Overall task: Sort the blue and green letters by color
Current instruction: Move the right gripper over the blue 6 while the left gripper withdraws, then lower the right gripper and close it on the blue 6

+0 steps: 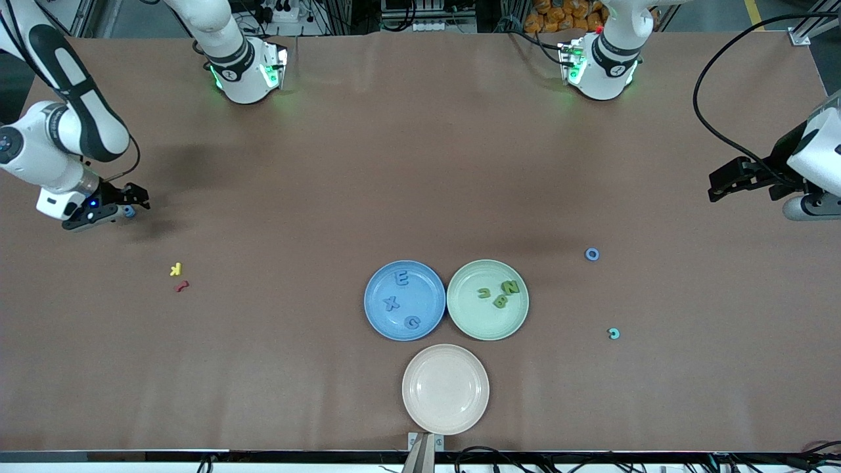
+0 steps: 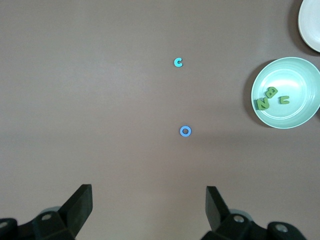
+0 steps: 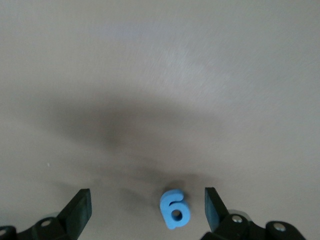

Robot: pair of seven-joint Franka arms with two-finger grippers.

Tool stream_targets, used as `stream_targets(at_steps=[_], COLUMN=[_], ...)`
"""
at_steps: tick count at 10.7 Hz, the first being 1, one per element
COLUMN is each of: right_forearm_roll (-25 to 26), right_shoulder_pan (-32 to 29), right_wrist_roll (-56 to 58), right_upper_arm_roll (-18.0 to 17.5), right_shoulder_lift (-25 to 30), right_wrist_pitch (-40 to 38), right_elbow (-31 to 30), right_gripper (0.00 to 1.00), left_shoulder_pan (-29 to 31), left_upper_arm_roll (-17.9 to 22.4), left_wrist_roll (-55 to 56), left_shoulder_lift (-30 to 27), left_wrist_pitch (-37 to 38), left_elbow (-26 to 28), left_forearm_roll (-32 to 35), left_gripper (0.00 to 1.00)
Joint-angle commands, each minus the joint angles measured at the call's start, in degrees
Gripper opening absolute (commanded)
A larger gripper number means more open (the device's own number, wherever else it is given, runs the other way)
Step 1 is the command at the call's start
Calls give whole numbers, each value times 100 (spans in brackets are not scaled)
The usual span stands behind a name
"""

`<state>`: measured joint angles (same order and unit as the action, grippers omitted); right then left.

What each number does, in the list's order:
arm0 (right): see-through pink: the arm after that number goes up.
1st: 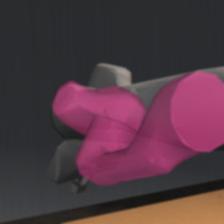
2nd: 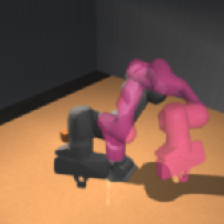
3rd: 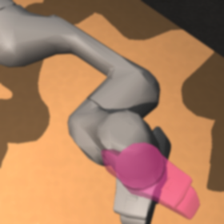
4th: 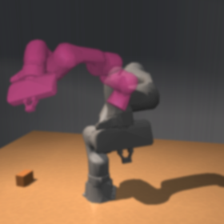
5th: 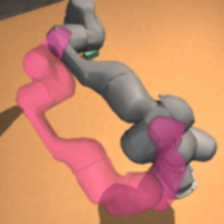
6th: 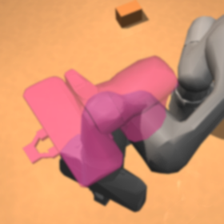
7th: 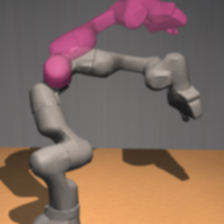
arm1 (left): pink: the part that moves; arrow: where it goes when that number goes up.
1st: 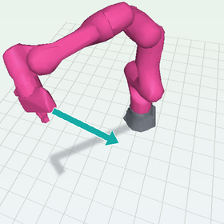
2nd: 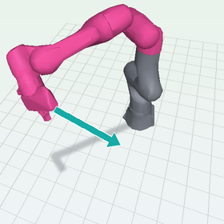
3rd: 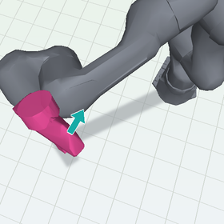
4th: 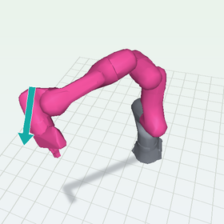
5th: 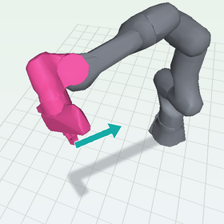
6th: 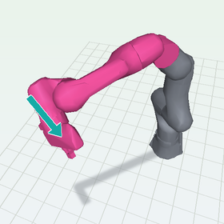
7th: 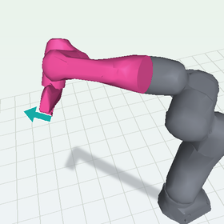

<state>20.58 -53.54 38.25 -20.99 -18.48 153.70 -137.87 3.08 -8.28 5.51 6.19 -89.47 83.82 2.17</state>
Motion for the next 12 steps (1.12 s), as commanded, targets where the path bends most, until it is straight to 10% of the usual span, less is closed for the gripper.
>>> stream_targets(at_steps=[1,12], right_forearm_roll=[603,798], right_shoulder_pan=[-498,-596], right_wrist_roll=[87,87], right_upper_arm_roll=[-107,-116], right_shoulder_lift=[-111,-367], right_wrist_pitch=[310,319], right_elbow=[-241,-100], right_gripper=[100,100], left_shoulder_pan=[17,61], left_upper_arm_roll=[-16,-113], left_wrist_roll=[-32,-76], left_shoulder_lift=[93,49], left_wrist_pitch=[219,483], left_elbow=[-278,-243], left_forearm_roll=[-76,-103], left_gripper=[100,100])
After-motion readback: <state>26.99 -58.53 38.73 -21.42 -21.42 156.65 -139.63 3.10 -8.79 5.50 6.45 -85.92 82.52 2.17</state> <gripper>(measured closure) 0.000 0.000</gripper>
